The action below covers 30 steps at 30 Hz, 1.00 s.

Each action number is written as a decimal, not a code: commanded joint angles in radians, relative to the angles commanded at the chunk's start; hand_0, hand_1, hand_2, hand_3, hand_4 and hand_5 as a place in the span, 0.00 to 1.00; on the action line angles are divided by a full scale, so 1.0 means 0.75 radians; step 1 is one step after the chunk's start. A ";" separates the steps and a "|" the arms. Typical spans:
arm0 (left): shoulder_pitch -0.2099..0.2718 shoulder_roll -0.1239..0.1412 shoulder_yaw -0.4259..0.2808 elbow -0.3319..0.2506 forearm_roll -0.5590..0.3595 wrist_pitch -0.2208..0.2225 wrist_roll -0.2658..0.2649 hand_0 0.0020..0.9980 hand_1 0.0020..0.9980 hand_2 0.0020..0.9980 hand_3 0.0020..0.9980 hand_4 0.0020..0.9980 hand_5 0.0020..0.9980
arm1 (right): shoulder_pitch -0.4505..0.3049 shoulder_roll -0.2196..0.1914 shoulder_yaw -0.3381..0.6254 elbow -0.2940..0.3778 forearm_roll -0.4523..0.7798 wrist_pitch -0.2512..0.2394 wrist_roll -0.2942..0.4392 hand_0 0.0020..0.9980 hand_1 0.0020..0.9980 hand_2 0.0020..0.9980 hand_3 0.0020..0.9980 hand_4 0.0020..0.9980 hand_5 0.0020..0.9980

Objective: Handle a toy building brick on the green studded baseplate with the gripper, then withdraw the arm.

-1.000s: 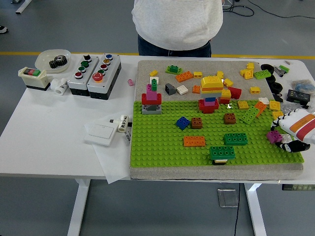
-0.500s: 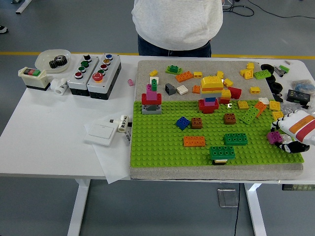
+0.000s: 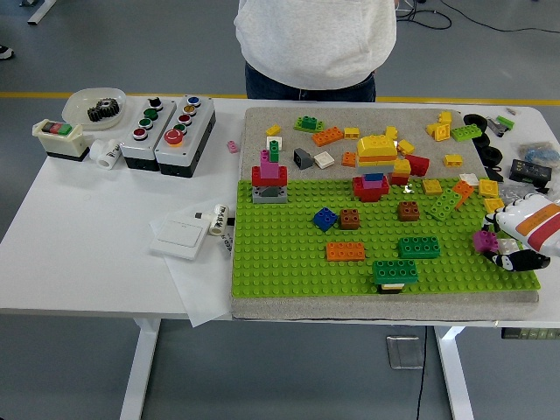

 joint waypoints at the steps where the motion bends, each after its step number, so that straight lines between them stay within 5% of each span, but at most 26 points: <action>1: 0.000 0.000 0.001 0.000 -0.001 0.000 -0.001 0.75 0.75 0.75 0.61 0.66 0.63 | -0.001 -0.001 0.003 0.003 0.002 0.001 0.001 0.32 0.42 0.50 0.49 0.65 0.44; 8: -0.002 0.002 0.008 0.000 -0.008 0.000 -0.003 0.75 0.75 0.75 0.61 0.66 0.63 | -0.031 -0.021 0.058 0.070 0.018 0.006 -0.001 0.32 0.42 0.50 0.49 0.65 0.45; 19: 0.003 0.001 0.001 0.005 -0.001 0.002 -0.003 0.75 0.75 0.75 0.61 0.66 0.63 | -0.141 -0.115 0.171 0.482 -0.040 0.092 -0.078 0.31 0.42 0.50 0.50 0.64 0.46; 25: 0.005 0.002 0.003 0.006 -0.004 0.001 -0.004 0.75 0.75 0.75 0.61 0.66 0.63 | -0.183 -0.172 0.140 0.755 -0.067 0.251 -0.151 0.30 0.42 0.50 0.50 0.64 0.45; 30: 0.005 0.002 0.001 0.007 -0.001 0.000 -0.003 0.75 0.75 0.75 0.61 0.66 0.63 | -0.179 -0.192 0.118 0.892 -0.067 0.346 -0.211 0.30 0.42 0.50 0.50 0.65 0.45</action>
